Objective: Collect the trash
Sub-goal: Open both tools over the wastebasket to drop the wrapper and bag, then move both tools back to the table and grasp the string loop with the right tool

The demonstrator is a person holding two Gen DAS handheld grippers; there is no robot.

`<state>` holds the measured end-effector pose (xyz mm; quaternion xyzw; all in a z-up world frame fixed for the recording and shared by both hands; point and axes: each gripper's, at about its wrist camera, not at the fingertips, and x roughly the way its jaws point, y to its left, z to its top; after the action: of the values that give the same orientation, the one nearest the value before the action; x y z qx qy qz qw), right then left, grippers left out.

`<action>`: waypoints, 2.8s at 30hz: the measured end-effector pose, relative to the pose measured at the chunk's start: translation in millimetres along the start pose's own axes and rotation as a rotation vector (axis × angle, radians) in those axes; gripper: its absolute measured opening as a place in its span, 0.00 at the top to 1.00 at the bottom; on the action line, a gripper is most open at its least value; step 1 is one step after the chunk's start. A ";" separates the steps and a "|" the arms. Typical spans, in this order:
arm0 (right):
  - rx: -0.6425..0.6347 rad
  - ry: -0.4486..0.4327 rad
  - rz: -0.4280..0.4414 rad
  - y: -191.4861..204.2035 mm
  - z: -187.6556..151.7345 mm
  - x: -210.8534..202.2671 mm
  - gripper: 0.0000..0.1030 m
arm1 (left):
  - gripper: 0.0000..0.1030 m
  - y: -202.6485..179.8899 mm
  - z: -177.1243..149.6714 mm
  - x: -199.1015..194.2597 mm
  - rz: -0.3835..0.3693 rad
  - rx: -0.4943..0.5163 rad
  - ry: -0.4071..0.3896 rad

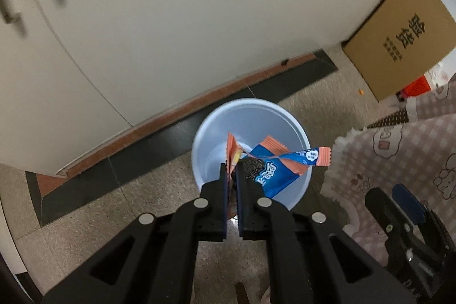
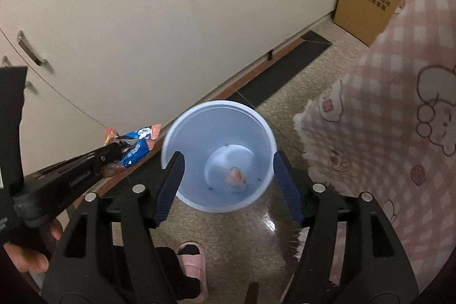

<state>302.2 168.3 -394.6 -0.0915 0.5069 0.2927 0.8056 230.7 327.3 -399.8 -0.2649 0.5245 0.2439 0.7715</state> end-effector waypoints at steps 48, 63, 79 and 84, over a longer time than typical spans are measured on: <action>0.127 -0.553 0.032 -36.1 -49.3 -361.4 0.34 | 0.32 -85.4 -88.0 -334.2 -0.157 0.158 -0.587; 0.303 -0.351 -0.200 -230.6 -93.6 -374.3 0.49 | 0.32 -263.5 -137.0 -304.8 -0.292 0.550 -0.405; 0.216 -0.267 -0.167 -250.3 -69.0 -353.0 0.96 | 0.32 -297.4 -115.9 -292.6 -0.298 0.582 -0.379; 0.276 -0.380 -0.149 -256.0 -96.8 -385.0 0.96 | 0.32 -308.6 -112.1 -293.1 -0.354 0.599 -0.373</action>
<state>251.6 -228.3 -143.2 0.0391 0.3734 0.1726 0.9106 259.3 -4.7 -112.3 -0.0656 0.3696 -0.0126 0.9268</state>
